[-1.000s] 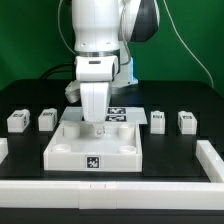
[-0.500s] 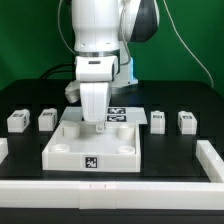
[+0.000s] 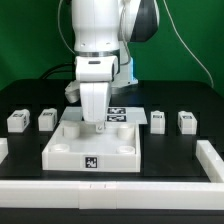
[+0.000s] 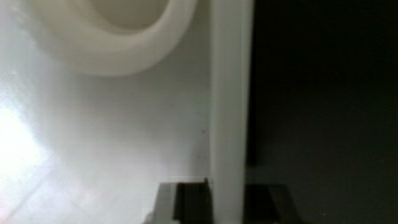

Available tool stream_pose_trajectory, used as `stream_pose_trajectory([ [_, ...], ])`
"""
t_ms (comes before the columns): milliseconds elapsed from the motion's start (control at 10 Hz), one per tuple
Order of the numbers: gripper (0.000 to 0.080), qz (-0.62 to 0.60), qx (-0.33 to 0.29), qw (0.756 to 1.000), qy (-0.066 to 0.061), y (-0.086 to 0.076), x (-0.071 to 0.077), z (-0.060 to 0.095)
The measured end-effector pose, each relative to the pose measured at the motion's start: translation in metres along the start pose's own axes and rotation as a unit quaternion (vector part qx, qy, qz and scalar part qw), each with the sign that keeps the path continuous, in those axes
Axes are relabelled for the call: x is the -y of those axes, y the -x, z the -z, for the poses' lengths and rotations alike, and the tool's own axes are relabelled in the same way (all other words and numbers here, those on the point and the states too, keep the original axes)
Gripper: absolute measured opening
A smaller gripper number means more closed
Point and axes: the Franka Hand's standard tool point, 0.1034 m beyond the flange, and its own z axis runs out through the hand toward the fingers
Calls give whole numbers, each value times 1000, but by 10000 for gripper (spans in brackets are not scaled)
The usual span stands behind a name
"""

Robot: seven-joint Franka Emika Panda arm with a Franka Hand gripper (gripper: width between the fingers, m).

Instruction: Assemble one leg

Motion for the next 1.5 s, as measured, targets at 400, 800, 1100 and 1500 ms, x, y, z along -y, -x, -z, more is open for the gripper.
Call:
stream_pose_trajectory([
  [400, 57, 20, -4, 1000, 8, -44, -27, -2],
  [800, 57, 24, -10, 1000, 4, -87, -51, -3],
  [1100, 57, 28, -13, 1000, 6, -95, -69, -4],
  [1500, 279, 18, -15, 1000, 10, -98, -74, -3],
])
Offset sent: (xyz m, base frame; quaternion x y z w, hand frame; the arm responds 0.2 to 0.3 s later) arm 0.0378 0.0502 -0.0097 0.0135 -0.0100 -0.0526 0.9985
